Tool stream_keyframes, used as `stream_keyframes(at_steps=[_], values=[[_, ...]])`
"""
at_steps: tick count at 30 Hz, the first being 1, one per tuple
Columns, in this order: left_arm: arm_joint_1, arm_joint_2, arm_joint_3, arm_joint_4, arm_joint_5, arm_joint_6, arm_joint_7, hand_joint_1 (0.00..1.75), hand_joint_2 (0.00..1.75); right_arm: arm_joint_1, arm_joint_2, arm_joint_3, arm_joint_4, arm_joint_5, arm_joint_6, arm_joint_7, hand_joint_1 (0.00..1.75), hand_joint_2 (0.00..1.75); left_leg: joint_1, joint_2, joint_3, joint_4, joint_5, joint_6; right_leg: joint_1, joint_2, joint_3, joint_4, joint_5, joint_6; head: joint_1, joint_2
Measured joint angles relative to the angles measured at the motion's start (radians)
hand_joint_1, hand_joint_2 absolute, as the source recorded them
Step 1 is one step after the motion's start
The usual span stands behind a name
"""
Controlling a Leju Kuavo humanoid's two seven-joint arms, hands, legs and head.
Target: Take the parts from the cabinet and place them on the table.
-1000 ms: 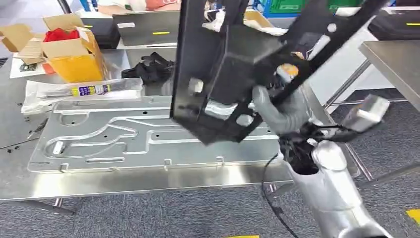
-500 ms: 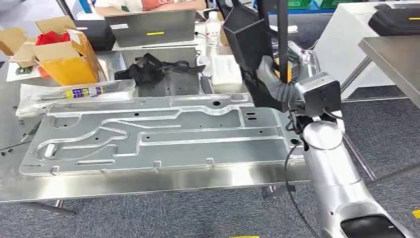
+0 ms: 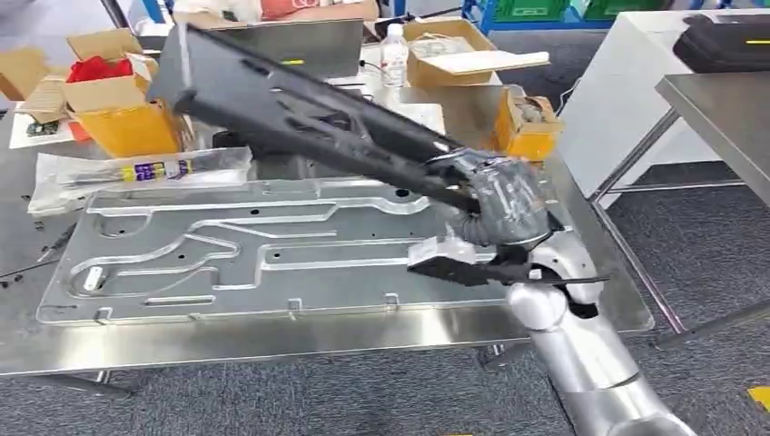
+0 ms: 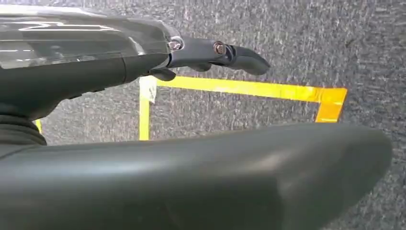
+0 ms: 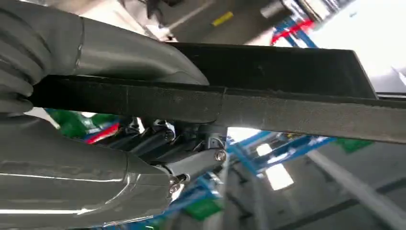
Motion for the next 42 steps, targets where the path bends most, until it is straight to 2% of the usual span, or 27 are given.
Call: stream_keyframes(at_steps=[3,4,5,6,8,9,13,15,16,18,19,20,21,22,24,25,28,30,31,33,34,35,36,37,39,40,42], values=[[-0.004,0.000,-0.013,0.000,0.000,-0.003,-0.006,0.00,1.75,0.011,-0.002,0.074,0.052,0.129,-0.051,0.032,1.75,1.75,0.001,0.001,0.001,0.000,-0.001,0.004,-0.013,-0.003,-0.102,0.217,-0.104,0.013,0.000,0.000],[-0.004,0.000,-0.016,0.000,0.000,-0.003,-0.008,0.00,1.75,0.022,-0.005,0.097,0.067,0.154,-0.056,0.038,1.75,1.75,0.001,0.001,0.001,0.000,-0.001,0.004,-0.016,-0.003,-0.133,0.279,-0.120,0.017,0.000,0.000],[-0.003,0.000,-0.019,0.000,0.000,-0.003,-0.010,0.00,1.75,0.029,-0.005,0.118,0.084,0.189,-0.067,0.050,1.75,1.75,0.002,0.001,0.001,0.000,-0.002,0.004,-0.019,-0.003,-0.140,0.289,-0.111,0.020,0.000,0.000],[-0.003,0.000,-0.023,0.000,0.000,-0.004,-0.010,0.00,1.75,0.028,-0.005,0.140,0.102,0.225,-0.077,0.060,1.75,1.75,0.002,0.000,0.002,0.001,-0.003,0.003,-0.020,-0.004,-0.122,0.246,-0.077,0.023,0.000,0.000],[-0.006,-0.002,-0.037,0.000,0.000,-0.009,-0.012,0.00,1.75,0.019,-0.005,0.195,0.149,0.295,-0.100,0.089,1.75,1.75,0.003,-0.001,0.007,0.001,-0.005,0.000,-0.021,-0.004,-0.039,0.069,0.016,0.021,0.000,0.000],[-0.007,-0.002,-0.043,0.000,-0.001,-0.011,-0.013,0.00,1.75,0.014,-0.004,0.219,0.170,0.320,-0.109,0.101,1.75,1.75,0.003,-0.001,0.008,0.000,-0.007,-0.003,-0.021,-0.004,-0.005,-0.009,0.038,0.016,0.000,0.000],[-0.009,-0.002,-0.060,0.000,-0.001,-0.013,-0.013,0.00,1.75,-0.014,0.009,0.303,0.267,0.403,-0.126,0.151,1.75,1.75,0.002,-0.001,0.006,-0.007,-0.001,-0.029,-0.009,0.000,-0.001,-0.019,0.028,-0.005,0.000,0.000],[-0.012,-0.002,-0.069,0.000,-0.002,-0.015,-0.014,0.00,1.75,-0.038,0.025,0.337,0.316,0.426,-0.124,0.166,1.75,1.75,0.003,0.000,0.005,0.003,-0.018,-0.038,-0.017,-0.004,0.008,-0.038,0.039,-0.022,-0.001,0.000],[-0.013,-0.002,-0.074,0.000,-0.002,-0.016,-0.016,0.00,1.75,-0.056,0.038,0.355,0.349,0.436,-0.124,0.177,1.75,1.75,0.002,0.000,-0.017,0.051,-0.051,-0.037,-0.017,-0.004,0.008,-0.040,0.041,-0.030,-0.002,0.000],[-0.015,0.000,-0.081,0.000,-0.002,-0.018,-0.018,0.00,1.75,-0.084,0.058,0.384,0.414,0.456,-0.124,0.199,1.75,1.75,0.002,0.000,-0.094,0.218,-0.129,-0.041,-0.014,-0.005,0.008,-0.040,0.040,-0.032,-0.002,0.000],[-0.014,0.000,-0.087,0.000,-0.002,-0.019,-0.019,0.00,1.75,-0.093,0.066,0.394,0.445,0.464,-0.125,0.210,1.75,1.75,0.002,0.000,-0.128,0.289,-0.151,-0.042,-0.012,-0.005,0.008,-0.040,0.040,-0.033,-0.002,0.000],[-0.013,0.000,-0.090,0.000,-0.003,-0.021,-0.020,0.00,1.75,-0.102,0.074,0.402,0.475,0.474,-0.125,0.219,1.75,1.75,0.002,0.001,-0.140,0.311,-0.147,-0.043,-0.012,-0.006,0.008,-0.039,0.040,-0.033,-0.002,0.000],[-0.013,0.000,-0.094,0.000,-0.003,-0.025,-0.021,0.00,1.75,-0.112,0.083,0.411,0.504,0.482,-0.125,0.231,1.75,1.75,0.003,0.001,-0.130,0.286,-0.123,-0.043,-0.012,-0.005,0.008,-0.039,0.040,-0.033,-0.002,0.000],[-0.014,0.001,-0.098,0.000,-0.003,-0.025,-0.022,0.00,1.75,-0.126,0.095,0.419,0.536,0.491,-0.125,0.242,1.75,1.75,0.003,0.001,-0.100,0.220,-0.083,-0.043,-0.012,-0.004,0.009,-0.037,0.039,-0.032,-0.002,0.000],[-0.018,0.004,-0.107,0.000,-0.003,-0.028,-0.022,0.00,1.75,-0.163,0.122,0.430,0.594,0.503,-0.124,0.268,1.75,1.75,0.006,0.004,-0.010,0.032,0.007,-0.042,-0.012,-0.001,0.008,-0.026,0.032,-0.025,-0.002,0.000],[-0.021,0.005,-0.112,0.000,-0.004,-0.031,-0.022,0.00,1.75,-0.181,0.136,0.433,0.623,0.508,-0.124,0.281,1.75,1.75,0.001,0.005,0.004,0.008,-0.008,-0.040,-0.002,0.000,0.002,-0.018,0.027,-0.019,-0.003,0.000],[-0.020,0.005,-0.122,0.000,-0.005,-0.034,-0.023,0.00,1.75,-0.219,0.168,0.435,0.694,0.511,-0.119,0.305,1.75,1.75,-0.002,0.002,-0.001,0.009,-0.007,-0.028,-0.005,0.001,0.001,-0.019,0.031,-0.012,0.000,0.000],[-0.021,0.005,-0.131,0.000,-0.006,-0.035,-0.022,0.00,1.75,-0.248,0.194,0.436,0.744,0.510,-0.109,0.322,1.75,1.75,0.005,0.004,0.000,0.005,-0.002,-0.015,-0.006,-0.001,-0.002,-0.008,0.017,0.000,-0.001,0.000],[-0.024,0.005,-0.135,0.000,-0.006,-0.037,-0.023,0.00,1.75,-0.264,0.203,0.436,0.764,0.510,-0.107,0.328,1.75,1.75,0.006,0.004,0.000,0.005,-0.002,-0.009,-0.007,-0.003,-0.018,0.029,-0.011,0.006,0.001,0.000],[-0.025,0.005,-0.143,0.000,-0.007,-0.043,-0.026,0.00,1.75,-0.291,0.221,0.436,0.813,0.503,-0.107,0.338,1.75,1.75,0.005,0.004,0.000,0.005,-0.002,-0.006,-0.013,-0.004,-0.085,0.181,-0.085,0.012,0.001,0.000],[-0.025,0.006,-0.146,0.000,-0.007,-0.045,-0.026,0.00,1.75,-0.304,0.228,0.436,0.841,0.501,-0.107,0.340,1.75,1.75,0.005,0.005,0.000,0.005,-0.003,-0.005,-0.014,-0.004,-0.122,0.259,-0.111,0.014,0.001,0.000],[-0.025,0.006,-0.149,0.000,-0.008,-0.046,-0.028,0.00,1.75,-0.315,0.235,0.434,0.876,0.498,-0.103,0.344,1.75,1.75,0.005,0.004,0.000,0.006,-0.003,-0.005,-0.014,-0.004,-0.143,0.300,-0.116,0.015,0.001,0.000],[-0.025,0.006,-0.152,0.000,-0.008,-0.048,-0.030,0.00,1.75,-0.324,0.240,0.429,0.903,0.497,-0.101,0.349,1.75,1.75,0.005,0.003,0.001,0.006,-0.003,-0.005,-0.014,-0.004,-0.139,0.286,-0.098,0.015,0.001,0.000],[-0.025,0.006,-0.156,0.000,-0.008,-0.052,-0.033,0.00,1.75,-0.332,0.245,0.425,0.928,0.494,-0.101,0.353,1.75,1.75,0.004,0.001,0.003,0.006,-0.004,-0.005,-0.014,-0.004,-0.113,0.227,-0.058,0.013,0.001,0.000],[-0.026,0.006,-0.164,-0.001,-0.007,-0.053,-0.036,0.00,1.75,-0.353,0.254,0.412,0.963,0.488,-0.105,0.354,1.75,1.75,0.001,-0.001,0.007,0.005,-0.005,-0.007,-0.010,-0.003,-0.036,0.049,0.033,0.000,0.001,0.000],[-0.026,0.002,-0.165,-0.003,-0.007,-0.055,-0.036,0.00,1.75,-0.364,0.257,0.405,0.980,0.484,-0.110,0.350,0.00,0.00,0.001,0.000,0.004,0.004,-0.006,-0.009,-0.005,-0.003,-0.012,-0.004,0.039,-0.012,-0.001,0.000],[-0.025,0.003,-0.168,-0.003,-0.006,-0.056,-0.032,0.00,1.75,-0.376,0.261,0.397,1.008,0.480,-0.116,0.340,0.00,0.00,0.001,0.000,0.000,0.004,-0.005,-0.018,0.000,-0.002,-0.009,-0.019,0.037,-0.018,0.001,0.000]])
